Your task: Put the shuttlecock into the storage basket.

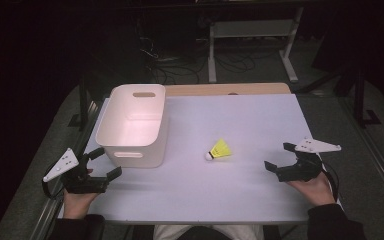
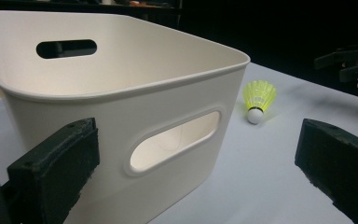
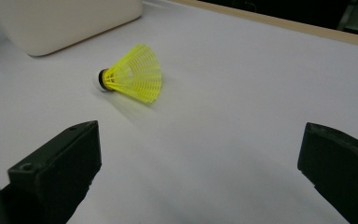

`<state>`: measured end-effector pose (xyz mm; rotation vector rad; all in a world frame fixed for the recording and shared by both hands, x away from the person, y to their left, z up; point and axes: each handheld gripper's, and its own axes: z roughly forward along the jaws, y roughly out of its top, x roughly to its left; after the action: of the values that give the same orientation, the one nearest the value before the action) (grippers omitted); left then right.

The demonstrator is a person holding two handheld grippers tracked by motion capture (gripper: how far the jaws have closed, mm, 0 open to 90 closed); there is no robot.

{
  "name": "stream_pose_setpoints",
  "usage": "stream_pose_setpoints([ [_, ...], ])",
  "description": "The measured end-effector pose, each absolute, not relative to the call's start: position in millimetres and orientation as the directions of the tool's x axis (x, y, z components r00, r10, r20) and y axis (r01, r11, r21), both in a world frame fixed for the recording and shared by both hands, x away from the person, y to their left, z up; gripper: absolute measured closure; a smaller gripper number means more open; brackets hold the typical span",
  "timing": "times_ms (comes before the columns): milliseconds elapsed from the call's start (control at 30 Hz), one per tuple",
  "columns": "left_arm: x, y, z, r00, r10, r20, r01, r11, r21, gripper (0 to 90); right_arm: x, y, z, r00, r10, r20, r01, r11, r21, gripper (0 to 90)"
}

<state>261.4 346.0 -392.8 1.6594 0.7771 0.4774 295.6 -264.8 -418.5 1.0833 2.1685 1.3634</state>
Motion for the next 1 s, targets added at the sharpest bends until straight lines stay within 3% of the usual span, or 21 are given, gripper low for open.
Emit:
stream_pose_setpoints([
  [1000,260.8,351.6,-385.8,0.698,0.711,-0.085,0.213,-0.093,0.973,0.0,292.9,-264.9,-418.1,-0.657,0.749,0.087,0.415,0.262,0.871,0.0],
])
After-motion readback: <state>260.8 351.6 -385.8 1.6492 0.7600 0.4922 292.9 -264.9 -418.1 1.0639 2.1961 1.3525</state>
